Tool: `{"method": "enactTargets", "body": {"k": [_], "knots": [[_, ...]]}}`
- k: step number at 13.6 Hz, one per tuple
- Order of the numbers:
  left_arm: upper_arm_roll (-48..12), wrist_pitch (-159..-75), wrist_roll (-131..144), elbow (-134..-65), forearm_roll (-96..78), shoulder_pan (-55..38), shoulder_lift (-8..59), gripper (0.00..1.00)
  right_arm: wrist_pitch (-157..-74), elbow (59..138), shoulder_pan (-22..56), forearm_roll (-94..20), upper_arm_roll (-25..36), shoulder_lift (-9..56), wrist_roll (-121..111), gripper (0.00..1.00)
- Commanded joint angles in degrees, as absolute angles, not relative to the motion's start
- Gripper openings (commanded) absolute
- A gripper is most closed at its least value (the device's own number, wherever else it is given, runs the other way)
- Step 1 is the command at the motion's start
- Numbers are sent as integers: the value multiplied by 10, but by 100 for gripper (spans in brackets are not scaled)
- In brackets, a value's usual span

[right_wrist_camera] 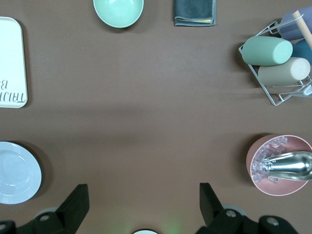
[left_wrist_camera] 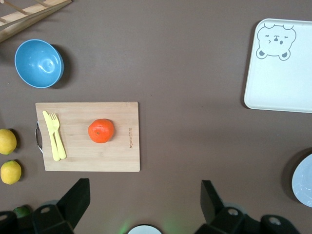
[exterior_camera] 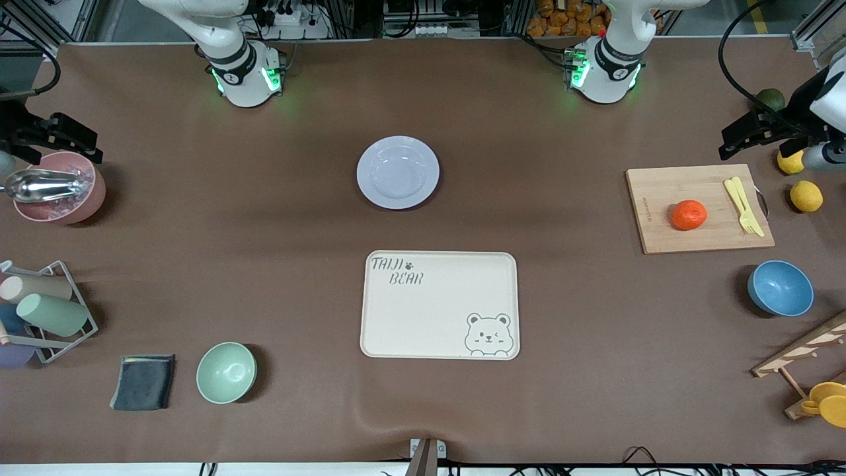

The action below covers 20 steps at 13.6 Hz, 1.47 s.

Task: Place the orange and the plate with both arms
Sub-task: 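Move the left gripper toward the orange on the cutting board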

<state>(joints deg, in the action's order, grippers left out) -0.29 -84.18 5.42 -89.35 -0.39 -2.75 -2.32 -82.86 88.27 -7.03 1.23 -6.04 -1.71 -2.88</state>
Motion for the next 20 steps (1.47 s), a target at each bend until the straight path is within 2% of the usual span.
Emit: {"method": "enactTargets", "body": {"k": [1, 6, 9, 11, 14, 20], "knots": [[-4, -834, 47, -890, 8, -26, -26, 100, -832, 895, -73, 15, -66, -30, -23, 100], [-4, -834, 40, -866, 17, -20, -5, 100, -833, 896, -62, 14, -66, -29, -23, 100], [-7, -841, 53, -905, 29, -21, -1, 100, -827, 904, -62, -3, -65, -25, -25, 100], [-8, -886, 54, -952, 29, -10, -1, 100, -824, 926, -62, -55, -64, -25, -25, 100], [-8, -948, 54, -1026, 29, -7, -20, 100, -824, 938, -50, -60, -64, -24, -23, 100], [-8, -989, 54, -1094, 29, 3, -40, 100, -824, 940, -48, -61, -65, -24, -22, 100]]}}
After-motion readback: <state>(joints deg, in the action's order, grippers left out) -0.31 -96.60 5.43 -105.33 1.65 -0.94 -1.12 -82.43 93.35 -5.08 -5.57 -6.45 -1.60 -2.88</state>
